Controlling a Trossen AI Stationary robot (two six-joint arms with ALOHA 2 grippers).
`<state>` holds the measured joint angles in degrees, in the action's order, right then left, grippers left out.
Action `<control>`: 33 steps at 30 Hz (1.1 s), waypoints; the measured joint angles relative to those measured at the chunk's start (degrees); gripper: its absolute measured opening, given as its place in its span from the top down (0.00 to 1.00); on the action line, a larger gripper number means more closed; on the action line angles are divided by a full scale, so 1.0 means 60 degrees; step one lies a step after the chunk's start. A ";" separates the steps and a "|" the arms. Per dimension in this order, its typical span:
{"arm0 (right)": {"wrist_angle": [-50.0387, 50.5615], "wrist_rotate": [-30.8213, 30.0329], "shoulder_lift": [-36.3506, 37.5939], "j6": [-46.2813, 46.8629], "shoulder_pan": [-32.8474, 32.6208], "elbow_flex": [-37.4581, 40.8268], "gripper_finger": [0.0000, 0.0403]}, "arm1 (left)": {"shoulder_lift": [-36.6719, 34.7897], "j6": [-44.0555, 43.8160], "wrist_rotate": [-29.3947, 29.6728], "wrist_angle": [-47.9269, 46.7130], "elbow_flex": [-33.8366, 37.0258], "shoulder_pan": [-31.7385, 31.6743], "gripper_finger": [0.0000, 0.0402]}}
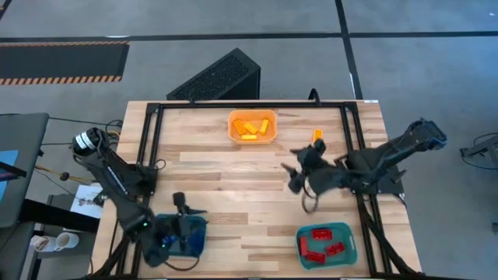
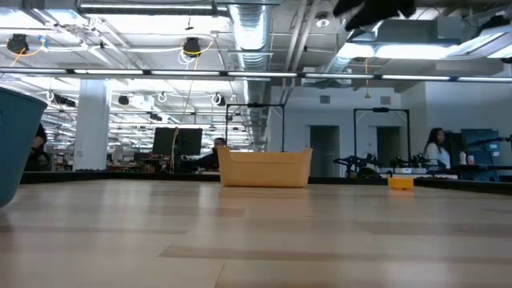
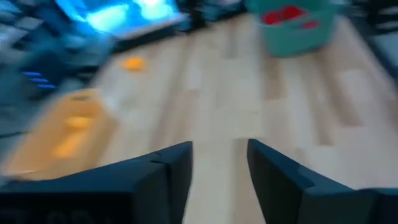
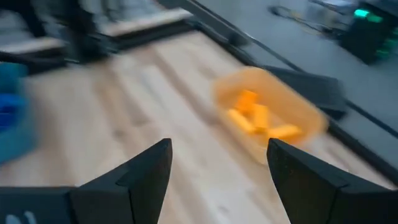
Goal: Sort & place blocks by color
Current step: Put the yellow game piece into the yellow bin
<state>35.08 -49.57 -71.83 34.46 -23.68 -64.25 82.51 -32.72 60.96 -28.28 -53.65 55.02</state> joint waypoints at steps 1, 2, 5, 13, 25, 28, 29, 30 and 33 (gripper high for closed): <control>0.0240 0.0005 0.0016 0.0008 0.0279 0.0000 0.29 | -0.0009 0.0574 -0.0572 0.0900 0.0254 -0.0230 0.67; 0.0524 0.0018 0.0018 0.0098 0.0539 0.0000 0.29 | -0.0009 0.1179 -0.1296 0.1851 0.0514 -0.0455 0.70; 0.1808 0.0194 -0.0002 0.1094 0.1398 0.0004 0.29 | -0.0009 0.2885 -0.3450 0.4296 0.1040 -0.1136 0.77; 0.3760 0.2751 -0.0092 0.1587 0.4006 0.0007 0.29 | -0.0013 0.5192 -0.4816 0.6944 0.1178 -0.2363 0.90; 0.3608 0.5218 -0.0285 0.0038 0.7613 0.0295 0.29 | 0.0009 0.6335 -0.8060 0.9698 0.1178 -0.3628 1.00; 0.2969 0.5354 -0.0239 -0.0056 0.7932 0.1022 0.29 | 0.0012 0.6244 -0.8048 1.0129 0.1370 -0.3551 1.00; 0.2724 0.5510 -0.0190 -0.0078 0.8014 0.1309 0.29 | 0.0012 0.6338 -0.8045 1.0633 0.1615 -0.3480 1.00; 0.2418 0.5713 -0.0163 -0.0082 0.8085 0.1610 0.29 | 0.0012 0.6446 -0.8046 1.1251 0.1938 -0.3414 1.00; 0.1531 0.6094 -0.0057 -0.0080 0.8319 0.2608 0.29 | 0.0012 0.6556 -0.8046 1.3573 0.3127 -0.3338 1.00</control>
<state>44.27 -13.01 -72.17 33.98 26.24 -48.60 82.59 6.61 12.68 53.16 -34.89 35.00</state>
